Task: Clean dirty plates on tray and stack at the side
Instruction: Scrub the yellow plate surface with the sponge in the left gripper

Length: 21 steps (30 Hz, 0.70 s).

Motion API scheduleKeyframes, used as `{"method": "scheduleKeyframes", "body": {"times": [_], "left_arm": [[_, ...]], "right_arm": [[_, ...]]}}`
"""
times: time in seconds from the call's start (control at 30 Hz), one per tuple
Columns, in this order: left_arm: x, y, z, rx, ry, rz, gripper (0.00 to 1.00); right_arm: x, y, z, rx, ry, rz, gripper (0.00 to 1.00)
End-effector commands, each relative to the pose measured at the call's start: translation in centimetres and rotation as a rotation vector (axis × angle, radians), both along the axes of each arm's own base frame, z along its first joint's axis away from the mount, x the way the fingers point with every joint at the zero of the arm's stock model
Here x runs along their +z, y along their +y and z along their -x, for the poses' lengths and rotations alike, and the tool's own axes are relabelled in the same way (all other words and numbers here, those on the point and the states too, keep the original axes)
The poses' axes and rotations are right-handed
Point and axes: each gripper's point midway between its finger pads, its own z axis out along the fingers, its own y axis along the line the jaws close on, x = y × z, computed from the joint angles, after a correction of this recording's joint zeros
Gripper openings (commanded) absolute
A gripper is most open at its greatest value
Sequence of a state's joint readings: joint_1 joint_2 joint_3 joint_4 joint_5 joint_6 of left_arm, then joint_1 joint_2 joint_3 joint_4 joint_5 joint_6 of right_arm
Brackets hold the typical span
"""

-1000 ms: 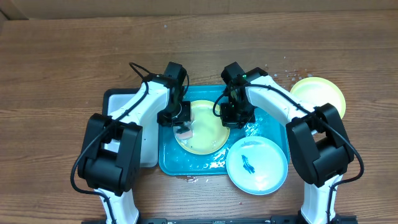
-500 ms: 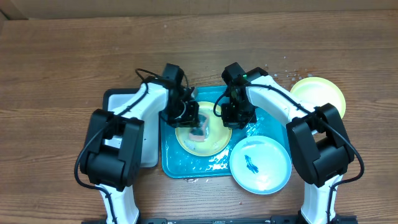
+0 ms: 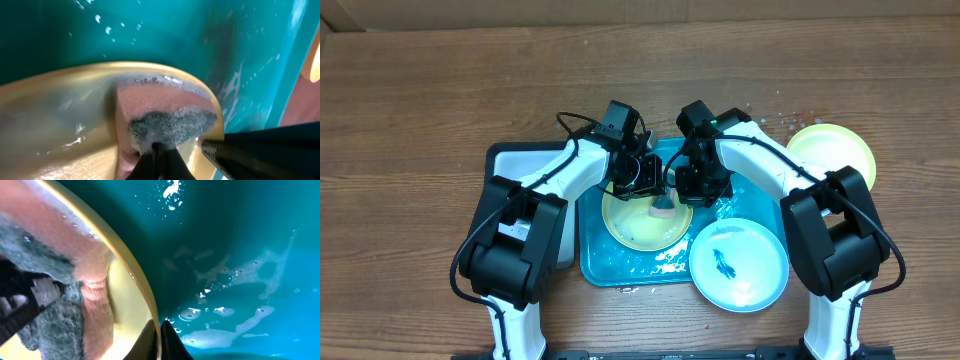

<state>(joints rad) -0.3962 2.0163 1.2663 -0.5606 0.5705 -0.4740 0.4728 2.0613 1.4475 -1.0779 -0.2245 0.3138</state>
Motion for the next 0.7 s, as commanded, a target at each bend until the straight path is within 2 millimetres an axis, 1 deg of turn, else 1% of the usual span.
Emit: {"method": "scheduleKeyframes", "body": {"times": [0.0,0.1,0.2,0.27,0.33,0.4,0.5,0.57,0.67], "left_arm": [[-1.4,1.6,-0.9,0.064,-0.003,-0.084,0.04],[-2.0,3.4,-1.2,0.102,0.005,-0.148,0.04],[-2.4,5.3,-0.9,0.134,0.04,-0.205,0.04],[-2.5,6.5,-0.7,0.146,0.061,-0.245,0.04],[-2.2,7.3,-0.6,0.134,0.055,-0.274,0.04],[-1.4,7.7,-0.9,0.127,0.029,-0.296,0.04],[0.9,7.6,-1.6,0.113,-0.038,-0.302,0.04],[3.1,7.4,-1.9,0.101,-0.086,-0.287,0.04],[6.3,7.8,-1.7,0.106,-0.119,-0.3,0.04]], "right_arm": [[1.7,0.0,-1.0,-0.003,-0.056,-0.004,0.04],[1.7,-0.1,-0.8,-0.003,-0.05,-0.001,0.04],[1.7,-0.1,-0.8,-0.003,-0.05,-0.001,0.04],[1.7,-0.1,-0.9,-0.003,-0.051,-0.001,0.04],[1.7,-0.1,-0.9,-0.003,-0.053,-0.002,0.04],[1.7,0.0,-1.0,-0.003,-0.056,-0.004,0.04],[1.7,0.1,-1.2,-0.003,-0.063,-0.007,0.04],[1.7,0.1,-1.2,-0.003,-0.066,-0.009,0.04],[1.7,0.2,-1.3,0.001,-0.072,-0.011,0.04]]}}
